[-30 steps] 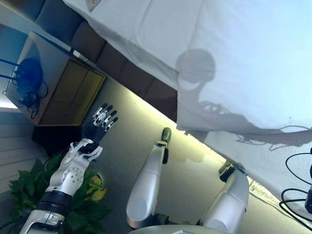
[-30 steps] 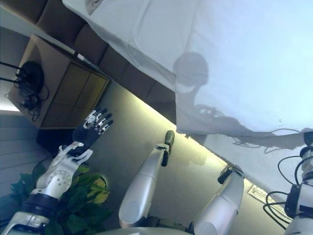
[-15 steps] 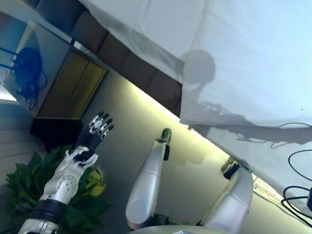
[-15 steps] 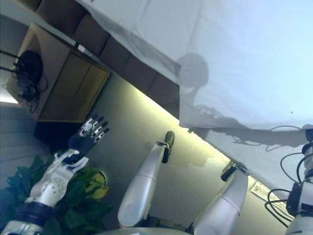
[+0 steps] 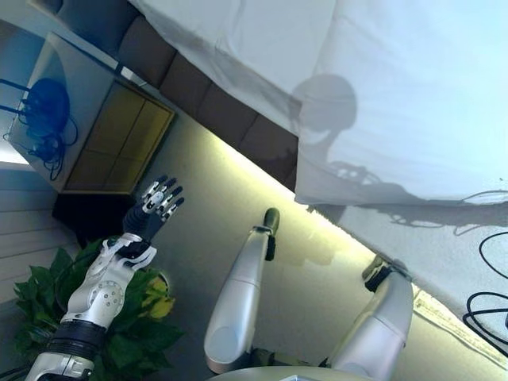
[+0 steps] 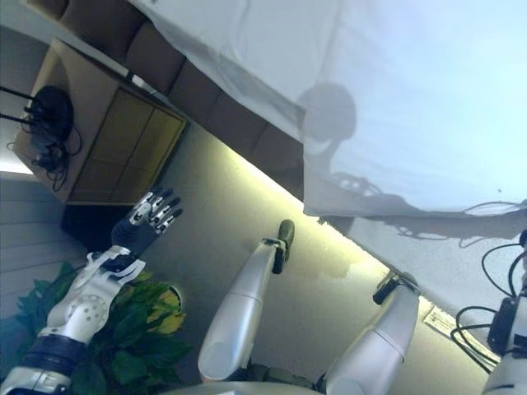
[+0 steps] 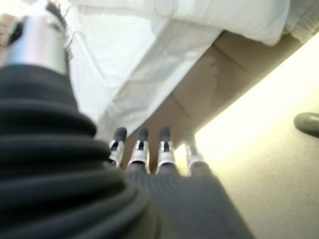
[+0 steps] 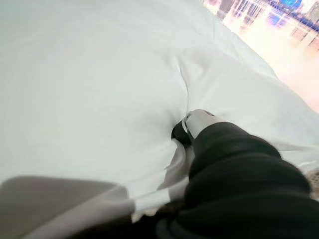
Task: Make the bed neatly
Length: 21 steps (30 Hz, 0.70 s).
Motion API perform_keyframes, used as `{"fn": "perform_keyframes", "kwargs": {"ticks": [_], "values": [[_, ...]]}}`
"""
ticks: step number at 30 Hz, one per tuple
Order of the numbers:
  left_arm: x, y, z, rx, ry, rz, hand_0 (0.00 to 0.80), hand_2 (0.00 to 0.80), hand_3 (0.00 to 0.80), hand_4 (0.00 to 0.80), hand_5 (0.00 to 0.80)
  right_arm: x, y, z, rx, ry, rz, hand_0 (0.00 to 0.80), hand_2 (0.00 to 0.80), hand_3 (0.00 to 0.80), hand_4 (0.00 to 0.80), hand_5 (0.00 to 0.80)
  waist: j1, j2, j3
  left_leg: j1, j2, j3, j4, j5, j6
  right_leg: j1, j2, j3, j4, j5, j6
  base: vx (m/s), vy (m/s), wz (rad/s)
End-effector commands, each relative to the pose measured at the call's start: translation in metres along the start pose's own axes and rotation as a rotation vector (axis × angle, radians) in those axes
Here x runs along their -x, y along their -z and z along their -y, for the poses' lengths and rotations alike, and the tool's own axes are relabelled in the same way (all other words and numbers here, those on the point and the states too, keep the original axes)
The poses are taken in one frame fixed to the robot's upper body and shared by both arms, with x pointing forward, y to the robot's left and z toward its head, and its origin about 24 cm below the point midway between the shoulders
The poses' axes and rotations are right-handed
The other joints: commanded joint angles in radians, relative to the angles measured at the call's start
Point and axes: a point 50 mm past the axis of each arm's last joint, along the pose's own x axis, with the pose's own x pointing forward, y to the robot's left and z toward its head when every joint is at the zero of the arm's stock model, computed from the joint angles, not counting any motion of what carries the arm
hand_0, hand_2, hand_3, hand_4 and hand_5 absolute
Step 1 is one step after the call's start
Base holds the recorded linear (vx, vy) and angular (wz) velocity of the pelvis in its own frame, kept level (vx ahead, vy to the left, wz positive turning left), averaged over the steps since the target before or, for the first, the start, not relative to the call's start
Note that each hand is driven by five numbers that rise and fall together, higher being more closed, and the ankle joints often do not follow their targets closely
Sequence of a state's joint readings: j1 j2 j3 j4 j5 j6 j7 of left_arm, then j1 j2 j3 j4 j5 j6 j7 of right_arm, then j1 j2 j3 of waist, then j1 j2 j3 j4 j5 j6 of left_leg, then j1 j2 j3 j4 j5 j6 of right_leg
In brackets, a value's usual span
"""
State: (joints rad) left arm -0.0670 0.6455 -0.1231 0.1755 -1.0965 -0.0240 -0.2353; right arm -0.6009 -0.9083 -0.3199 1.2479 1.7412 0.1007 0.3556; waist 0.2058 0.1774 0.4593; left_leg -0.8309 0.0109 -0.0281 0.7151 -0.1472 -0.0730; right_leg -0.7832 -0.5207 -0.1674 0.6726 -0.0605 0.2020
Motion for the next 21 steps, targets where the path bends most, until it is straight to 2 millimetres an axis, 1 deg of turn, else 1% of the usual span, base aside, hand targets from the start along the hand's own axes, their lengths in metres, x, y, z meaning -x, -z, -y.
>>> {"fn": "perform_keyframes", "kwargs": {"ticks": [1,2,3,4,6,7,8,9,10,11,13,14,15,18,20,21], "values": [[-0.002,-0.003,-0.009,0.077,-0.086,0.051,0.000,0.000,0.000,0.000,0.000,0.011,0.025,0.016,0.116,-0.064,-0.073,0.800,0.800,0.800,0.800,0.800,-0.014,-0.007,-0.044,0.075,0.069,-0.049,-0.152,0.135,-0.058,0.015,-0.004,0.040,-0.039,0.125,0.035,0.000,0.000,0.00],[-0.003,0.001,-0.009,0.082,-0.099,0.037,0.000,0.000,0.000,0.000,0.000,0.014,0.035,0.021,0.114,-0.067,-0.100,0.800,0.800,0.800,0.800,0.800,-0.017,-0.012,-0.050,0.091,0.070,-0.049,-0.163,0.137,-0.059,0.035,-0.002,0.034,-0.052,0.128,0.036,0.039,-0.033,-0.02],[-0.005,0.008,-0.009,0.090,-0.112,0.020,0.000,0.000,0.000,0.000,0.000,0.018,0.052,0.026,0.113,-0.073,-0.150,0.800,0.800,0.800,0.800,0.800,-0.021,-0.020,-0.059,0.116,0.071,-0.050,-0.179,0.138,-0.060,0.062,0.001,0.029,-0.073,0.133,0.038,0.052,-0.035,-0.06],[-0.008,0.013,-0.007,0.102,-0.117,0.008,0.000,0.000,0.000,0.000,0.000,0.022,0.064,0.029,0.117,-0.077,-0.181,0.800,0.800,0.800,0.800,0.800,-0.025,-0.025,-0.063,0.133,0.073,-0.052,-0.189,0.139,-0.060,0.081,0.004,0.028,-0.084,0.137,0.038,0.062,-0.038,-0.03],[-0.017,0.025,0.000,0.146,-0.108,-0.033,0.000,0.000,0.000,0.000,0.000,0.031,0.095,0.034,0.131,-0.091,-0.266,0.800,0.800,0.800,0.800,0.800,-0.036,-0.039,-0.073,0.173,0.081,-0.056,-0.209,0.141,-0.060,0.121,0.009,0.027,-0.103,0.140,0.042,0.075,-0.031,-0.06],[-0.020,0.028,0.003,0.149,-0.107,-0.042,0.000,0.000,0.000,0.000,0.000,0.033,0.105,0.034,0.141,-0.094,-0.282,0.800,0.800,0.800,0.800,0.800,-0.041,-0.042,-0.073,0.188,0.084,-0.057,-0.215,0.141,-0.060,0.135,0.010,0.025,-0.109,0.141,0.043,0.083,-0.018,-0.08],[-0.028,0.034,0.011,0.156,-0.094,-0.058,0.000,0.000,0.000,0.000,0.000,0.039,0.125,0.033,0.156,-0.110,-0.332,0.800,0.800,0.800,0.800,0.800,-0.052,-0.049,-0.078,0.209,0.087,-0.059,-0.226,0.143,-0.059,0.152,0.014,0.028,-0.116,0.143,0.045,0.077,-0.007,-0.09],[-0.033,0.039,0.016,0.161,-0.086,-0.072,0.000,0.000,0.000,0.000,0.000,0.043,0.138,0.031,0.159,-0.114,-0.362,0.800,0.800,0.800,0.800,0.800,-0.058,-0.054,-0.080,0.226,0.090,-0.060,-0.233,0.144,-0.058,0.166,0.014,0.027,-0.121,0.144,0.047,0.066,-0.004,-0.04],[-0.035,0.041,0.018,0.164,-0.082,-0.078,0.000,0.000,0.000,0.000,0.000,0.044,0.142,0.030,0.161,-0.115,-0.372,0.800,0.800,0.800,0.800,0.800,-0.061,-0.055,-0.078,0.234,0.090,-0.060,-0.237,0.145,-0.058,0.174,0.015,0.026,-0.124,0.144,0.047,0.080,0.001,-0.04],[-0.045,0.047,0.032,0.177,-0.069,-0.097,0.000,0.000,0.000,0.000,0.000,0.052,0.167,0.024,0.158,-0.129,-0.434,0.800,0.800,0.800,0.800,0.800,-0.075,-0.062,-0.081,0.258,0.091,-0.061,-0.252,0.149,-0.057,0.196,0.019,0.029,-0.135,0.146,0.049,0.068,0.008,-0.02],[-0.053,0.051,0.044,0.192,-0.061,-0.105,0.000,0.000,0.000,0.000,0.000,0.061,0.188,0.019,0.152,-0.141,-0.485,0.800,0.800,0.800,0.800,0.800,-0.087,-0.065,-0.079,0.283,0.091,-0.060,-0.265,0.152,-0.057,0.218,0.022,0.031,-0.146,0.148,0.052,0.072,0.025,-0.02],[-0.060,0.054,0.055,0.215,-0.045,-0.109,0.000,0.000,0.000,0.000,0.000,0.069,0.206,0.013,0.160,-0.167,-0.532,0.800,0.800,0.800,0.800,0.800,-0.097,-0.067,-0.079,0.302,0.092,-0.058,-0.277,0.155,-0.055,0.232,0.022,0.033,-0.155,0.151,0.054,0.068,0.040,-0.03],[-0.063,0.055,0.062,0.230,-0.041,-0.110,0.000,0.000,0.000,0.000,0.000,0.076,0.218,0.007,0.163,-0.181,-0.560,0.800,0.800,0.800,0.800,0.800,-0.104,-0.068,-0.078,0.314,0.091,-0.056,-0.283,0.157,-0.055,0.243,0.023,0.033,-0.162,0.153,0.055,0.065,0.045,-0.09],[-0.070,0.063,0.081,0.316,-0.040,-0.116,0.000,0.000,0.000,0.000,0.000,0.096,0.250,-0.012,0.205,-0.245,-0.656,0.800,0.800,0.800,0.800,0.800,-0.128,-0.066,-0.074,0.343,0.091,-0.049,-0.301,0.163,-0.053,0.258,0.028,0.045,-0.173,0.156,0.055,0.046,0.085,-0.10],[-0.071,0.069,0.088,0.365,-0.045,-0.122,0.000,0.000,0.000,0.000,0.000,0.106,0.262,-0.024,0.236,-0.284,-0.692,0.800,0.800,0.800,0.800,0.800,-0.141,-0.060,-0.070,0.349,0.091,-0.042,-0.306,0.167,-0.052,0.252,0.032,0.057,-0.170,0.153,0.055,0.023,0.123,-0.15],[-0.070,0.073,0.092,0.416,-0.045,-0.133,0.000,0.000,0.000,0.000,0.000,0.113,0.269,-0.030,0.253,-0.310,-0.711,0.800,0.800,0.800,0.800,0.800,-0.149,-0.055,-0.067,0.353,0.091,-0.036,-0.308,0.170,-0.052,0.250,0.035,0.066,-0.170,0.153,0.054,0.027,0.127,-0.12]]}}
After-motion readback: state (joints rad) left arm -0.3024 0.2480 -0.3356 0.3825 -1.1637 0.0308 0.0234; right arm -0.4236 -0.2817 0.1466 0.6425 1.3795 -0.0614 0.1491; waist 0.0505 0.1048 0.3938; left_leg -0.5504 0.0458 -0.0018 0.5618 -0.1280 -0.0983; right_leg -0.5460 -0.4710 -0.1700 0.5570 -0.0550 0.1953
